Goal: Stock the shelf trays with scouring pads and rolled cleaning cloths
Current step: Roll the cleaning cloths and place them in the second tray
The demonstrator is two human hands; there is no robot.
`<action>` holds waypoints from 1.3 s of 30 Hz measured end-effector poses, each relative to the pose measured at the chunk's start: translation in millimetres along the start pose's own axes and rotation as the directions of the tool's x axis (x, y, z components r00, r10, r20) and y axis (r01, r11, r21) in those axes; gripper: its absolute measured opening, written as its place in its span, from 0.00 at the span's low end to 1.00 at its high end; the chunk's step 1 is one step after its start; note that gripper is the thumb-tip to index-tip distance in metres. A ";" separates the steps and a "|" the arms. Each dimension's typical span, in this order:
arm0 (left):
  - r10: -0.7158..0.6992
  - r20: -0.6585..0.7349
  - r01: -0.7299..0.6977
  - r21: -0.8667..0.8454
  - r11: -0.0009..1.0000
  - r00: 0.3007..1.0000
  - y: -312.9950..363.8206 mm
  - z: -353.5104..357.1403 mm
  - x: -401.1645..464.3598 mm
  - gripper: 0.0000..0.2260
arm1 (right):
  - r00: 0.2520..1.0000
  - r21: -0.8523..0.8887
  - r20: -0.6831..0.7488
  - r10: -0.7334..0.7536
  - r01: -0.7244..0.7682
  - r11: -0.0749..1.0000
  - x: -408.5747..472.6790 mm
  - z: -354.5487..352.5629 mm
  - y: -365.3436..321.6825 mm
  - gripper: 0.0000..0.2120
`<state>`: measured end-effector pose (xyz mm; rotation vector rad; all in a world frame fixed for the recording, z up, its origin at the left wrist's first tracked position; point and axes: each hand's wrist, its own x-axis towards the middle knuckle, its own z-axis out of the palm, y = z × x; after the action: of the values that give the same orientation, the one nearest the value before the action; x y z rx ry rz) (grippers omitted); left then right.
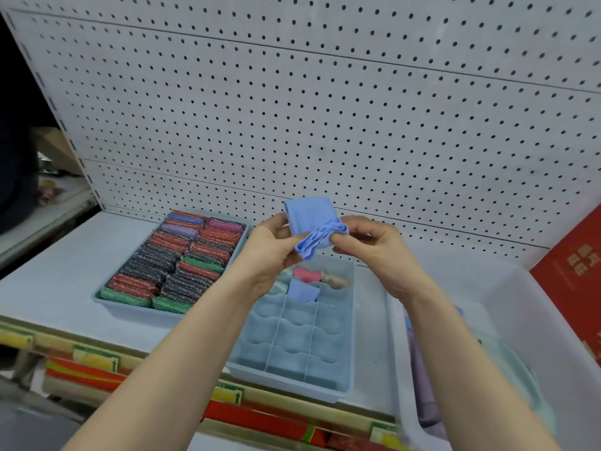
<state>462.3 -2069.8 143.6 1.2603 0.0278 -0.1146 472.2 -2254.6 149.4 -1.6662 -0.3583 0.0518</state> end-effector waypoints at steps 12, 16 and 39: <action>0.099 0.123 -0.113 0.112 0.987 0.987 -11.4 -12.7 -9.3 0.19 | 0.971 0.205 -0.142 0.191 -0.160 0.966 4.0 26.3 15.5 0.14; 0.180 0.019 -0.180 0.229 0.957 0.983 -18.9 -15.7 -5.8 0.21 | 0.960 0.275 -0.153 0.234 -0.187 0.943 2.1 31.7 21.9 0.16; -0.092 0.204 0.017 0.344 0.939 0.975 -76.5 -59.4 12.7 0.13 | 0.956 -0.010 -0.103 0.276 -0.278 0.960 -30.7 30.4 67.1 0.11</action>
<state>469.6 -2037.2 51.8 1.5882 -0.1523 -0.3163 449.3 -2239.1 74.6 -1.7268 -0.0465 0.1726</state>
